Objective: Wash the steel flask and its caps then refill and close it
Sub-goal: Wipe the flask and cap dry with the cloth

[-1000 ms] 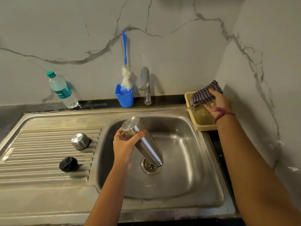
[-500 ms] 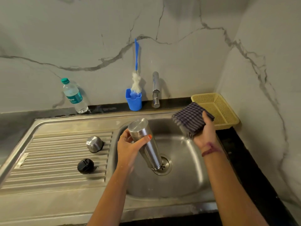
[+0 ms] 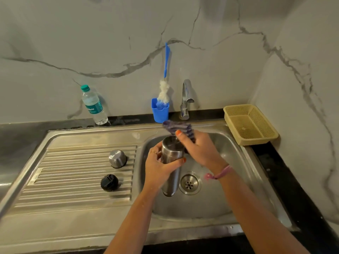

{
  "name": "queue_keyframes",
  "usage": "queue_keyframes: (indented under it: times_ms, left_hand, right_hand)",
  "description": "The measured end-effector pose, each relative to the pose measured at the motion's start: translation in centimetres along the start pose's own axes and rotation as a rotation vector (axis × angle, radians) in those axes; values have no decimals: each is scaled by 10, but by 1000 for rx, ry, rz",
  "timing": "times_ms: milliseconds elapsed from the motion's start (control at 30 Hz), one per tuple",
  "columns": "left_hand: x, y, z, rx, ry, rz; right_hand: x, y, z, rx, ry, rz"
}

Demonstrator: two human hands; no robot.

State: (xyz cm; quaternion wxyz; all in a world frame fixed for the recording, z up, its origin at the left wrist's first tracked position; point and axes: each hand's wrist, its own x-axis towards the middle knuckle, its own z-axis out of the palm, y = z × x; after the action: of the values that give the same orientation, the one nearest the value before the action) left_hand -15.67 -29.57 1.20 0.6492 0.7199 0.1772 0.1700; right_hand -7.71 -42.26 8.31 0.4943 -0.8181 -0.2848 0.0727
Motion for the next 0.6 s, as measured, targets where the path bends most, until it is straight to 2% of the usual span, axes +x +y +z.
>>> queue_keyframes:
  times_ms: [100, 233, 300, 367, 467, 533, 600]
  left_hand:
    - [2, 2, -5, -17, 15, 16]
    - [3, -1, -12, -55, 93, 9]
    - [3, -1, -15, -49, 65, 16]
    - [3, 0, -15, -47, 13, 32]
    - [4, 0, -12, -63, -24, -20]
    - [4, 1, -10, -73, -6, -49]
    - [4, 1, -11, -77, 32, -69]
  right_hand:
    - [0, 7, 19, -340, -90, -237]
    - [-11, 17, 18, -229, -106, -511]
    - [-19, 28, 14, -137, -107, -540]
    - [-22, 36, 10, -62, -88, -474]
    - [-10, 29, 12, -136, -77, -332]
    - [-3, 19, 17, -229, -83, -366]
    - [-3, 14, 20, -249, -104, -494]
